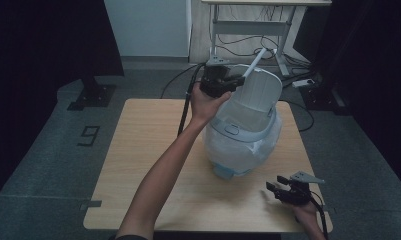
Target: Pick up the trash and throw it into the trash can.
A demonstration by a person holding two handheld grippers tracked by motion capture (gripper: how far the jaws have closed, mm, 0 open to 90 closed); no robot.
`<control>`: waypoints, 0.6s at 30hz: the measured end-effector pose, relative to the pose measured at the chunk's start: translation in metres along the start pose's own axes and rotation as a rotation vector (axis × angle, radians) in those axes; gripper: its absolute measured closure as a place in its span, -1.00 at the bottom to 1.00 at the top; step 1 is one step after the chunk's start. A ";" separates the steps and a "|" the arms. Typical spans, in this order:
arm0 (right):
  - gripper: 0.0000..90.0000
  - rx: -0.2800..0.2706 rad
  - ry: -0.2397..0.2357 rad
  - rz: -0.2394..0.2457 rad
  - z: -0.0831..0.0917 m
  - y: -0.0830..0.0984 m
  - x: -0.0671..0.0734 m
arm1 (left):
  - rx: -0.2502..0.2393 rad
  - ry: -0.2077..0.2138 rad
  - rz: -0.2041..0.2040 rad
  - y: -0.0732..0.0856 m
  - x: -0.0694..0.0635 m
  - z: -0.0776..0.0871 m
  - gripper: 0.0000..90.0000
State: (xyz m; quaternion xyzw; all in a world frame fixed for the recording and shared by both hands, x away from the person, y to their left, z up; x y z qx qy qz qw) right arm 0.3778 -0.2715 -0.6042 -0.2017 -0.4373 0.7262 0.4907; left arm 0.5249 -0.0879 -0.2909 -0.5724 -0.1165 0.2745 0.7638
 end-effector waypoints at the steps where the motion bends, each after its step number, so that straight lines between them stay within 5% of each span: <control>1: -0.18 0.000 0.000 0.000 0.000 0.000 0.000 | 0.004 -0.002 -0.003 0.000 0.000 -0.001 0.78; 16: -0.18 -0.001 -0.001 -0.004 0.000 0.000 -0.001 | 0.046 -0.006 -0.023 0.006 -0.002 -0.014 0.76; 18: -0.18 -0.002 -0.001 -0.004 0.001 0.000 -0.002 | 0.047 -0.005 -0.029 0.006 -0.002 -0.015 0.63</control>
Point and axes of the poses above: each handheld gripper's, and its own axes: z roughly backward along the jaws, y roughly out of its underside, x roughly to its left, the point moved 10 cm from there along -z, roughly forward along the jaws, and after that the axes turned 4 degrees about y, right-handed, at the moved point
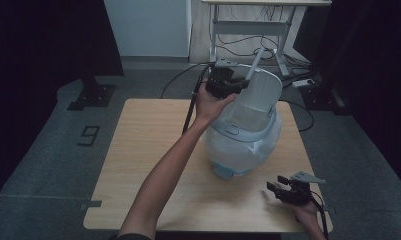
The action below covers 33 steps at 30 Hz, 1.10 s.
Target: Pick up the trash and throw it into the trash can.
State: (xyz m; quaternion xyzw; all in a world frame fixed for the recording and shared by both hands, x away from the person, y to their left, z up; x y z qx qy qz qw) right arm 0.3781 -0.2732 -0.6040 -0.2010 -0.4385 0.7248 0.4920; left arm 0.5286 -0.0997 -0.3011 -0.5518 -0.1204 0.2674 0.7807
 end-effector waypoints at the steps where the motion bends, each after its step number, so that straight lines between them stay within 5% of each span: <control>1: -0.18 0.000 0.000 0.002 0.000 0.000 0.000 | 0.005 -0.008 0.002 0.000 0.000 0.000 0.48; 3: -0.18 0.002 0.000 0.005 0.000 0.000 0.000 | 0.013 -0.032 -0.004 0.002 0.001 0.001 0.12; 8: -0.18 0.002 0.001 0.006 0.000 0.000 0.000 | -0.004 -0.022 -0.025 0.005 -0.002 0.013 -0.21; 22: -0.18 0.006 0.002 0.017 -0.001 0.000 0.003 | -0.029 0.057 -0.027 0.041 -0.009 0.067 -0.40; 33: -0.18 0.006 0.002 0.017 -0.001 0.000 0.002 | -0.004 0.024 -0.031 0.099 0.000 0.112 -0.42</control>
Point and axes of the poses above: each handheld gripper's, and its own axes: z roughly backward along the jaws, y roughly out of its underside, x roughly to its left, the point moved 10 cm from there along -z, roughly forward along the jaws, and after that the axes turned 4 degrees about y, right-handed, at the moved point
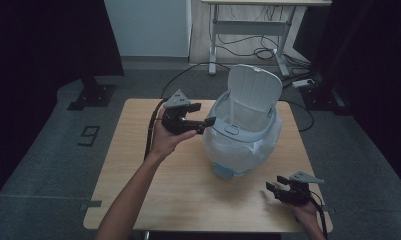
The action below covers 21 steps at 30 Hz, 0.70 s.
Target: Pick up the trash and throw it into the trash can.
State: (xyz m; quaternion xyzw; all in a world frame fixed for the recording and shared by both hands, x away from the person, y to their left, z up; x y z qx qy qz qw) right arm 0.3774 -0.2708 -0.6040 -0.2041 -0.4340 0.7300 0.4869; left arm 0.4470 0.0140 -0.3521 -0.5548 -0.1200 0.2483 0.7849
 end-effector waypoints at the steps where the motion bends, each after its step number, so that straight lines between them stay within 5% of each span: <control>1: -0.18 -0.001 0.000 0.000 0.000 0.000 0.000 | 0.003 -0.003 0.000 0.006 0.000 0.004 -0.42; 13: -0.18 -0.001 0.001 0.003 -0.001 0.000 0.002 | 0.069 -0.047 0.030 0.082 0.007 0.033 -0.42; 21: -0.18 -0.022 0.007 -0.008 0.002 -0.006 0.002 | 0.085 -0.053 0.074 0.113 0.014 0.042 -0.41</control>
Point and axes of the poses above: each handheld gripper's, and its own axes: z roughly backward along the jaws, y roughly out of its underside, x roughly to its left, the point moved 10 cm from there along -z, roughly forward along the jaws, and after that the axes turned 4 degrees about y, right-handed, at the moved point
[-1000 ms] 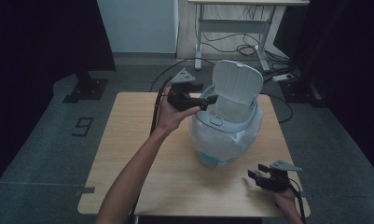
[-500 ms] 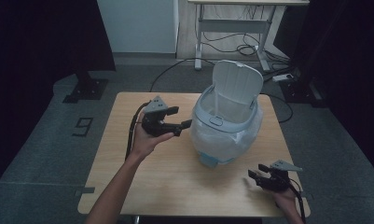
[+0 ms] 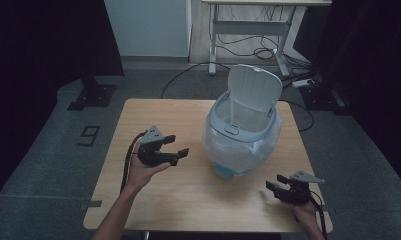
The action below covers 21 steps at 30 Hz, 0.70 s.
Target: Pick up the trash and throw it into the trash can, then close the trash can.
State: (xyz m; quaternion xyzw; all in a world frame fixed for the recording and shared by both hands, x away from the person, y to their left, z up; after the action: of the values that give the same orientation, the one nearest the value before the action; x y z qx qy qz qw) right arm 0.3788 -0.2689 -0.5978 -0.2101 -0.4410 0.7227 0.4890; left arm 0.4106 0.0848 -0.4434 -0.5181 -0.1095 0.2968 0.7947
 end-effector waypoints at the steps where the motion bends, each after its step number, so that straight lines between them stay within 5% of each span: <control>1: -0.18 -0.005 0.001 -0.002 0.001 -0.002 0.000 | 0.000 0.001 0.002 0.002 0.000 0.000 -0.41; 10: -0.19 -0.053 0.019 -0.023 0.011 -0.016 -0.006 | 0.018 0.009 0.021 0.018 0.001 0.000 -0.42; 21: -0.24 -0.159 0.044 -0.021 0.049 -0.069 -0.009 | 0.034 0.032 0.035 0.038 0.001 -0.005 -0.41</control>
State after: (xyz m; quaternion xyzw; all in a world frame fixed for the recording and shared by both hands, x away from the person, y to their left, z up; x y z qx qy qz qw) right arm 0.3830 -0.2893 -0.5147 -0.2592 -0.4885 0.6754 0.4879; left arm 0.3999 0.0927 -0.4794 -0.5108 -0.0828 0.3042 0.7998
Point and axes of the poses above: each handheld gripper's, and its own axes: z roughly backward along the jaws, y roughly out of its underside, x roughly to its left, the point moved 10 cm from there along -z, roughly forward along the jaws, and after that the axes turned 4 degrees about y, right-handed, at the moved point
